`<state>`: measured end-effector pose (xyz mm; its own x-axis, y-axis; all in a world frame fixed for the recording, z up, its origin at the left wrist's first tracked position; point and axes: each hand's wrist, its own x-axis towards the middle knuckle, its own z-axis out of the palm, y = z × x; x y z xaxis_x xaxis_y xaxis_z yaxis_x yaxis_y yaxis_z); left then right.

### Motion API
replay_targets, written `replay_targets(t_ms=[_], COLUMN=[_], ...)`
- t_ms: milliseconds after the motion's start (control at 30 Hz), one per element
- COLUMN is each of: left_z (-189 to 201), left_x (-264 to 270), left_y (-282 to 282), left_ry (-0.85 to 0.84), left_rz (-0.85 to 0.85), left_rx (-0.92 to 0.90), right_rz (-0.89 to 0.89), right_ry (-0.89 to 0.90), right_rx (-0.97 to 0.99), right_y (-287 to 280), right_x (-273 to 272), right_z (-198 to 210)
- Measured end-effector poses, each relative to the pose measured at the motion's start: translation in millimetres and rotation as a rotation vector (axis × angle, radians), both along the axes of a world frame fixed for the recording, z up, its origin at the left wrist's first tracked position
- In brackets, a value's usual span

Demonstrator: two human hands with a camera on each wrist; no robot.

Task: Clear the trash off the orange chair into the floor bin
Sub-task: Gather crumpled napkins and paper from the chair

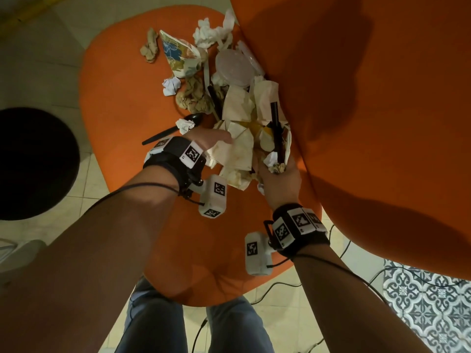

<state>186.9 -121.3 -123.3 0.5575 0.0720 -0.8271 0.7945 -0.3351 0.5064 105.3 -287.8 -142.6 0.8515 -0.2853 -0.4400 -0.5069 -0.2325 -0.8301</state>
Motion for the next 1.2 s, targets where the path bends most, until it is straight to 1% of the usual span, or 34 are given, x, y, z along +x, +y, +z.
replay_targets(t_ms=[67, 133, 200, 233, 367, 433, 500, 633, 800, 967, 1033, 1200], left_z=[0.2, 0.3, -0.3, -2.7, -0.2, 0.5, -0.6, 0.2, -6.1, -14.8, -20.2, -23.7], left_x=[-7.1, -19.6, -34.3, -38.6, -43.0, -39.8, -35.2, -23.1, -7.8, -6.3, -9.7, -21.1], left_y=[1.3, 5.8, 12.3, 15.2, 18.6, 17.1, 11.3, -5.0, -11.3, -1.2, 2.4, 2.8], left_ry=[0.085, 0.116, 0.066, 0.038, -0.079, -0.151, -0.194, -0.208, -0.191, -0.109, -0.134, -0.237], left_rz=[0.017, 0.059, 0.11, 0.151, 0.37, 0.398, 0.401, 0.51, 0.479, 0.435, 0.476, 0.548], left_rx=[0.012, 0.04, 0.101, 0.099, -0.019, -0.024, -0.024, -0.029, -0.038, -0.209, -0.275, -0.254], right_rz=[-0.015, -0.025, -0.026, -0.028, -0.024, -0.014, -0.022, -0.059, -0.021, -0.019, -0.02, -0.061], right_ry=[0.012, 0.009, 0.006, 0.009, -0.023, -0.055, -0.05, -0.017, -0.001, 0.002, -0.004, -0.04], right_rx=[0.011, 0.0, -0.004, -0.001, 0.062, 0.104, 0.133, 0.112, 0.085, 0.098, 0.091, 0.095], right_y=[-1.8, -2.8, -2.6, -2.7, -4.4, -5.6, -6.9, -6.8, -9.0, -10.0, -9.3, -7.1], right_x=[-2.8, -4.3, -5.6, -5.9, -6.3, -6.2, -5.9, -4.5, -6.5, -6.7, -6.3, -5.0], right_z=[-3.5, -7.4, -10.9, -12.2, -7.3, -3.3, -2.4, -7.5, -10.3, -6.5, -5.1, -1.8])
